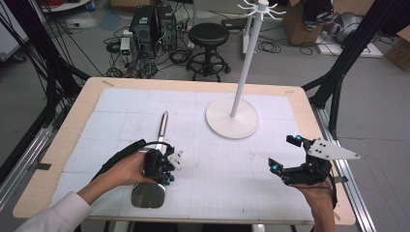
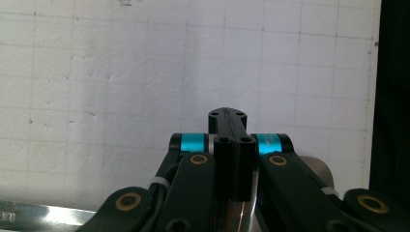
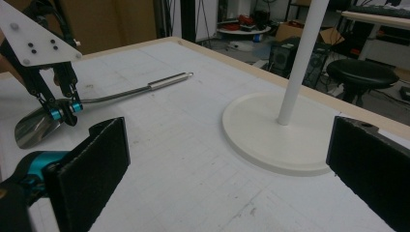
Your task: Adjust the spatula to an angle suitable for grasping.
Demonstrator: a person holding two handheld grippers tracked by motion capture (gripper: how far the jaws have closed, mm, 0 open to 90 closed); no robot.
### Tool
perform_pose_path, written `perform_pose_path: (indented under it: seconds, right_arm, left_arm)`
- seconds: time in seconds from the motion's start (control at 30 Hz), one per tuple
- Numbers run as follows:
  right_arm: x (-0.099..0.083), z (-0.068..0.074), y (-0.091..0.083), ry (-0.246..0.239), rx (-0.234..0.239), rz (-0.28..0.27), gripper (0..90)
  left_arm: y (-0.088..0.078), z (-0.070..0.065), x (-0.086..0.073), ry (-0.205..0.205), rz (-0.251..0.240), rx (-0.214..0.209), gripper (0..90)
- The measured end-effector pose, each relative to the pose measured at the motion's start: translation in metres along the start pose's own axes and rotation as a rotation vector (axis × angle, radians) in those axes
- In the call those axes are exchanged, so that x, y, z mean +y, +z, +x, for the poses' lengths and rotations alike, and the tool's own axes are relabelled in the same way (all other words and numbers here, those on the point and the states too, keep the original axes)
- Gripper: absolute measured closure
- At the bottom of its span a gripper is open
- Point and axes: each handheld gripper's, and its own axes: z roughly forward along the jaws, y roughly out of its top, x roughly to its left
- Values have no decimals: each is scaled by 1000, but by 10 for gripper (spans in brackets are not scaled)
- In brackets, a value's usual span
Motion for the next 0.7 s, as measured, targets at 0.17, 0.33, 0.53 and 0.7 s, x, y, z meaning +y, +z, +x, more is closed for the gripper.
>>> perform_pose_path:
  seconds: [0.17,0.33,0.53,0.7]
  right_arm:
    - [0,0,1,-3,1,0,6]
    - [0,0,1,-3,2,2,6]
    - [-1,0,2,1,3,6,6]
    - [-1,0,2,-1,5,7,6]
  left_arm:
    - [1,0,-1,-5,19,-5,897]
    - [5,-1,-4,-10,19,-19,897]
    - [5,-3,-4,-8,13,-23,897]
    - [5,-5,-4,4,19,-17,897]
